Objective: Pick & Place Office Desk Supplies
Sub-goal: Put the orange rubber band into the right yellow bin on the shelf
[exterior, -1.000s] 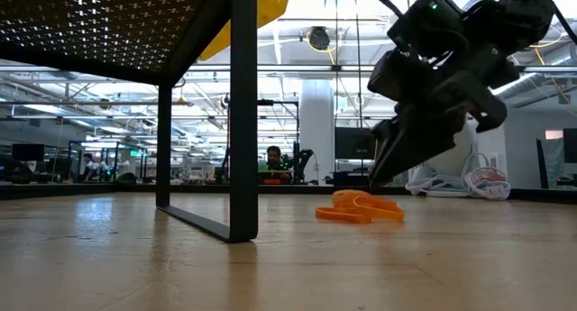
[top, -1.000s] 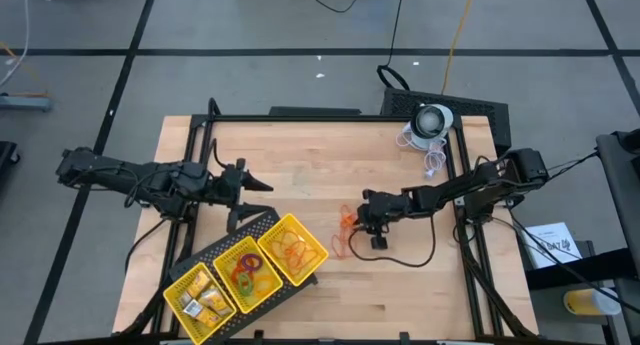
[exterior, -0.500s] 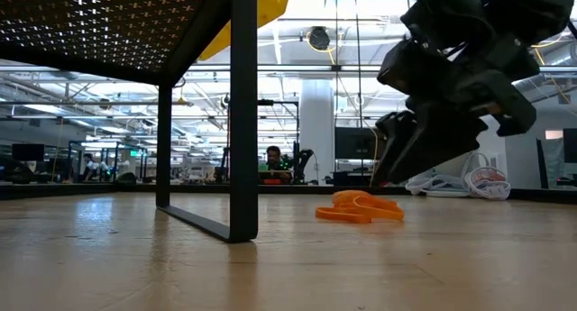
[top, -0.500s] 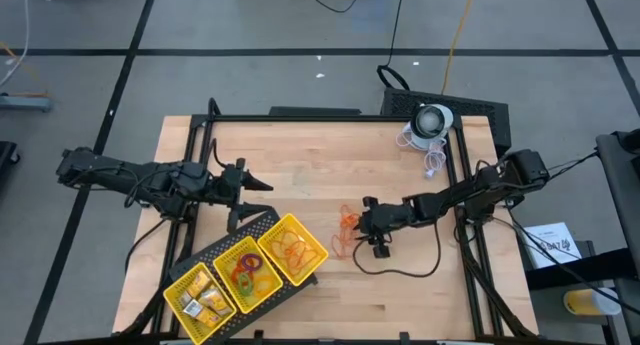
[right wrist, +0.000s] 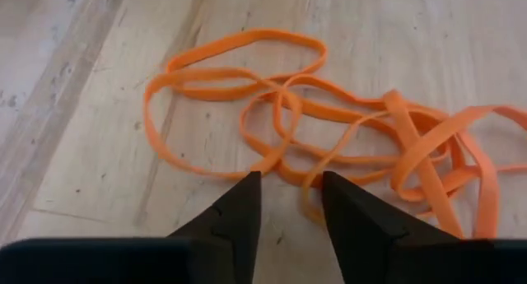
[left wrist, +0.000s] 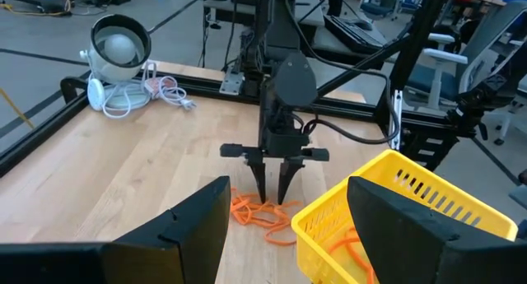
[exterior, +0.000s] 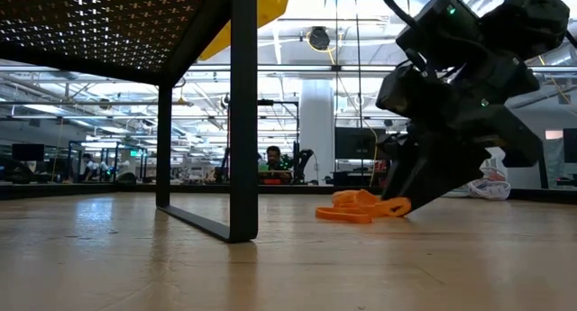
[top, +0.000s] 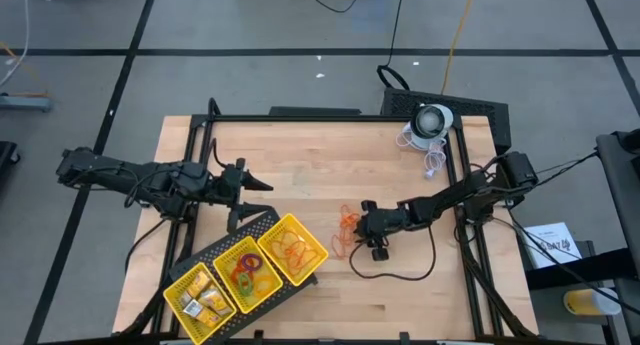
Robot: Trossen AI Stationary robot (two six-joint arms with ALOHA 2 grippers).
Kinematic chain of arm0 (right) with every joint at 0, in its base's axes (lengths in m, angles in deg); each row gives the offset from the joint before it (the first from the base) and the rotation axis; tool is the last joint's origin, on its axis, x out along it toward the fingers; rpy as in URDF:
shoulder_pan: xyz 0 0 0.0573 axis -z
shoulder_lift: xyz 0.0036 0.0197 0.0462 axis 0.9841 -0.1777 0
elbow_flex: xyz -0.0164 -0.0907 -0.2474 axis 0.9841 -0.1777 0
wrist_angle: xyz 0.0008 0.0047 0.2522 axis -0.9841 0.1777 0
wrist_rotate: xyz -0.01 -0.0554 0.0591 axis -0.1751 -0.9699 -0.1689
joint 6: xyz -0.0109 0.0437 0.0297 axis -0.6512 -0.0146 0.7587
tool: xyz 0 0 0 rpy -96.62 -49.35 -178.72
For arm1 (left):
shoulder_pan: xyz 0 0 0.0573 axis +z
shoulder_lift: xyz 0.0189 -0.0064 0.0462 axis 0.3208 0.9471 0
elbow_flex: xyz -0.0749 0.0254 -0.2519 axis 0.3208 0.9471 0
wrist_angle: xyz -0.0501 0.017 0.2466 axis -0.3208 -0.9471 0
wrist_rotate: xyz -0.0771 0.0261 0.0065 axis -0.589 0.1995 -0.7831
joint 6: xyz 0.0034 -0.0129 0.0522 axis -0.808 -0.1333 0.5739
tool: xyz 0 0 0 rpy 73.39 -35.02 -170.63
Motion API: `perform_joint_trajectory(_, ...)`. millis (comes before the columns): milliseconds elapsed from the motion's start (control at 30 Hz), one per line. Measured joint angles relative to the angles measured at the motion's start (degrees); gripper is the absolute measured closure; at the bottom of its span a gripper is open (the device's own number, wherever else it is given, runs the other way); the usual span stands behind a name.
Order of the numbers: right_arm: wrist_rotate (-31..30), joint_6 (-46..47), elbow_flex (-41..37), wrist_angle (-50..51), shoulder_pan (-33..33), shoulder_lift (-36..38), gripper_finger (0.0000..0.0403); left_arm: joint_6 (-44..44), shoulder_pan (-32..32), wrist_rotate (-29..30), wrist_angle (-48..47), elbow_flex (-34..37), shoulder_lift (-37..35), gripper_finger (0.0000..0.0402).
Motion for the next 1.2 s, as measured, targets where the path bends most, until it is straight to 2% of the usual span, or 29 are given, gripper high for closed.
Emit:
perform_joint_trajectory(433,0.2,-0.2,0.0,0.6,0.0,0.8,0.0397,0.0,0.0,0.0,0.0,0.0,0.0,0.0147)
perform_joint_trajectory(633,0.1,-0.4,-0.1,0.5,0.0,2.4,0.0397,0.0,0.0,0.0,0.0,0.0,0.0,0.0147)
perform_joint_trajectory(1000,0.2,-1.7,-0.1,-0.6,0.0,11.6,0.0401,0.0,0.0,0.0,0.1,0.0,0.0,0.0147)
perform_joint_trajectory(1200,0.3,-4.5,-0.1,-5.6,0.0,14.7,0.0401,0.0,0.0,0.0,0.1,-0.1,0.0,0.0147)
